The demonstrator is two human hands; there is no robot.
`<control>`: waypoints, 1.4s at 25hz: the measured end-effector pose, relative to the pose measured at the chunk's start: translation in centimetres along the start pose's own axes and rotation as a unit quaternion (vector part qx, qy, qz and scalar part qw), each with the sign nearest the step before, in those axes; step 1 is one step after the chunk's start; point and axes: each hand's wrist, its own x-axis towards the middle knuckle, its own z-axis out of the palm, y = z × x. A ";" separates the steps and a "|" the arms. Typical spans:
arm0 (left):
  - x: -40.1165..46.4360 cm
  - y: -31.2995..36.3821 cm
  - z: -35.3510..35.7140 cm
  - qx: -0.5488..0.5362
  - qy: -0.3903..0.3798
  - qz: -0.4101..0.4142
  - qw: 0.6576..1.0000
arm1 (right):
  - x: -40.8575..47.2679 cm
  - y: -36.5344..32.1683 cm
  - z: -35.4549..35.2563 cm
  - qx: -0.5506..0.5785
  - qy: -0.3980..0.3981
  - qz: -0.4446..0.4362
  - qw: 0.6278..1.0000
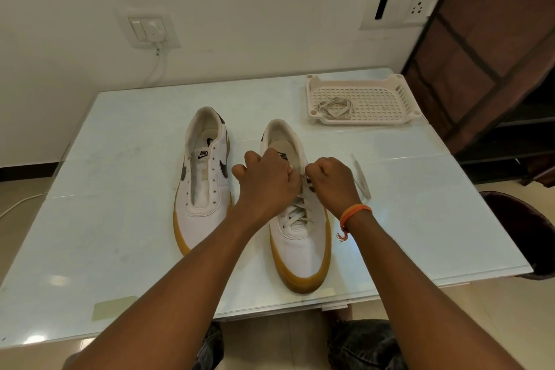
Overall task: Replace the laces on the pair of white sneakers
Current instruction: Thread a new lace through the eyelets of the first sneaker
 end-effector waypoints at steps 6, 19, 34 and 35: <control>-0.2 -0.4 -0.4 -0.005 0.056 -0.031 0.998 | 1.6 3.8 -3.7 -0.029 0.121 0.077 0.989; -0.7 0.6 -0.3 -0.053 0.198 0.038 0.978 | -0.7 1.1 -3.6 -0.206 -0.147 -0.014 0.967; -0.9 1.9 0.0 -0.101 0.012 0.135 0.986 | 0.0 2.7 -8.8 -0.106 -0.047 -0.089 0.989; -1.1 2.1 -0.1 -0.107 0.003 0.145 0.984 | 0.2 3.0 -9.2 -0.114 -0.016 -0.096 0.989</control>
